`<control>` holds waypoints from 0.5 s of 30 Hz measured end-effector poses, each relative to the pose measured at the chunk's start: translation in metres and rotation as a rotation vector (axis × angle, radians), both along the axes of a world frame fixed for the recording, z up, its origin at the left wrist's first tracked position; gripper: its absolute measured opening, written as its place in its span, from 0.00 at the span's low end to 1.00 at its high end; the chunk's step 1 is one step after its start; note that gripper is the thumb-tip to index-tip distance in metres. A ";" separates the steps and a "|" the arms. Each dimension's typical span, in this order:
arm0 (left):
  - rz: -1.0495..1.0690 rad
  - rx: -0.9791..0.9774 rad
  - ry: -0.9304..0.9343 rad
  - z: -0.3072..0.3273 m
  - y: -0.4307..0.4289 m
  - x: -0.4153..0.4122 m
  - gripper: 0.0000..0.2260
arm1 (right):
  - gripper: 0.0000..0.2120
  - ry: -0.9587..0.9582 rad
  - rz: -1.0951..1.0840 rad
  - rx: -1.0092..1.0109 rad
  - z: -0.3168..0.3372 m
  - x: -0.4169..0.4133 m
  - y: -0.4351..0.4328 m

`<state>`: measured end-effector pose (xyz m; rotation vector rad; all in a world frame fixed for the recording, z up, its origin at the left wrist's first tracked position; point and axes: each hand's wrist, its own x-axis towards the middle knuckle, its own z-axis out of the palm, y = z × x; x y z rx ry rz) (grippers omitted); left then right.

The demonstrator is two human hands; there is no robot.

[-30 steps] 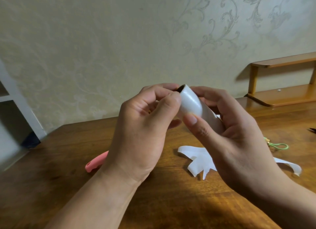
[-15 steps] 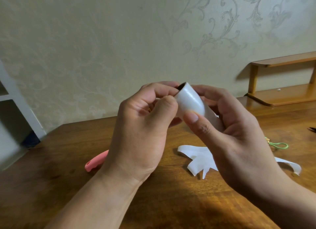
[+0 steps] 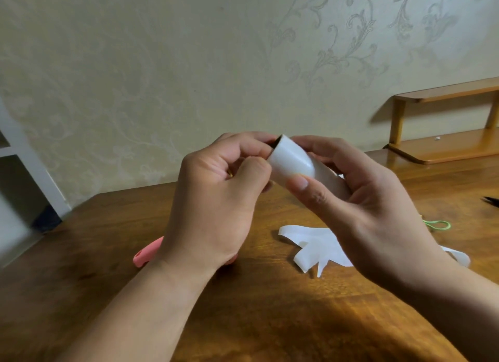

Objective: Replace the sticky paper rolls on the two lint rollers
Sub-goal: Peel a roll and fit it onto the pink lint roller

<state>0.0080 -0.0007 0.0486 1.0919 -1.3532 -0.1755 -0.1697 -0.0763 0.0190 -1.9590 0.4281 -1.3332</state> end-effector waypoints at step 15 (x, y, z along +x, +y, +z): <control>-0.201 0.119 -0.277 0.022 0.014 0.003 0.10 | 0.20 0.010 0.352 0.307 0.013 -0.011 -0.021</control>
